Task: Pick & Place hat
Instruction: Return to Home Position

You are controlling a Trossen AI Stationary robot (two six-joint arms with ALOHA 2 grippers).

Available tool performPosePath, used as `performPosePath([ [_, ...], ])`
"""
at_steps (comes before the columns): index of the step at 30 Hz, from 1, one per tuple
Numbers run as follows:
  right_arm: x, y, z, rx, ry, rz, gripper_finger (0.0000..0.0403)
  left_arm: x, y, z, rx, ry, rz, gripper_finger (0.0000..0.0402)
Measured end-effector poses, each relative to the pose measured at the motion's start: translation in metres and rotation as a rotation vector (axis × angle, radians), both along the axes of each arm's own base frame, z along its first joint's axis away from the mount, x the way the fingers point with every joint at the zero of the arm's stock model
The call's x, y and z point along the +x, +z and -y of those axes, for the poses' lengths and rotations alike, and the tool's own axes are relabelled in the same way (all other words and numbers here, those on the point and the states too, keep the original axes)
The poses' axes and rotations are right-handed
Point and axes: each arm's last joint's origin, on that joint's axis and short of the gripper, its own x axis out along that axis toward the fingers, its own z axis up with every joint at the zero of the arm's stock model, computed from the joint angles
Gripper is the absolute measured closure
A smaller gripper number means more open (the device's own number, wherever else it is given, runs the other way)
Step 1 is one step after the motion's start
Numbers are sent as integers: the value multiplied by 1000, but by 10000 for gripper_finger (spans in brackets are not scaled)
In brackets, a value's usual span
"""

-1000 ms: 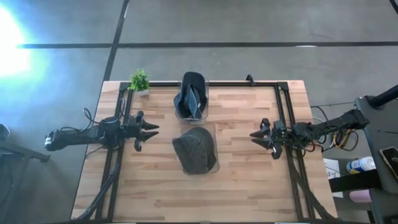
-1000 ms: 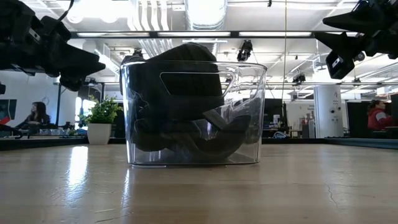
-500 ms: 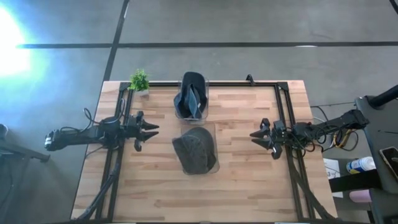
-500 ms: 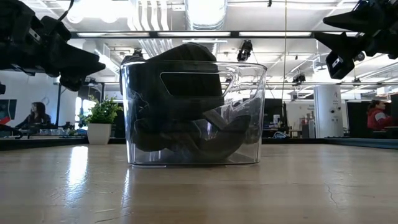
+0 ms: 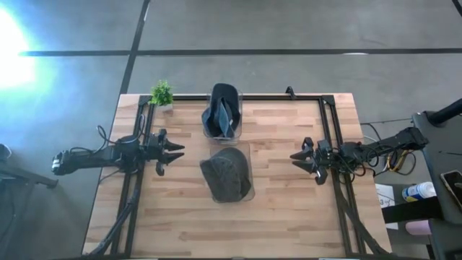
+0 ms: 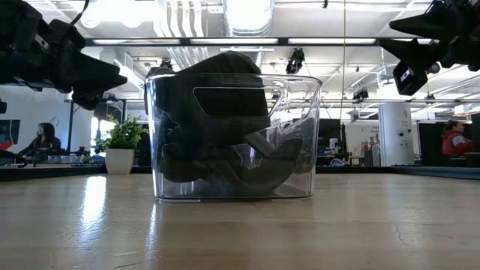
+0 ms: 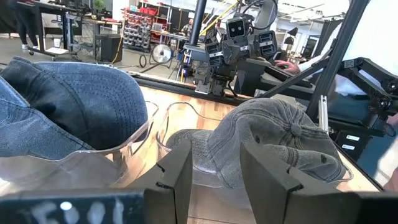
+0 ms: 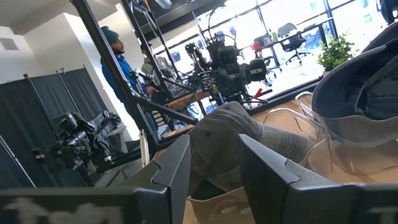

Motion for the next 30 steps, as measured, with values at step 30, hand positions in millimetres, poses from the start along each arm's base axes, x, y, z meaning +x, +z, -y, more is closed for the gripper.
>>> performPosePath([
  [30, 0, 0, 0, 0, 0, 0, 268, 0, 0, 0, 0, 0, -1, 274],
])
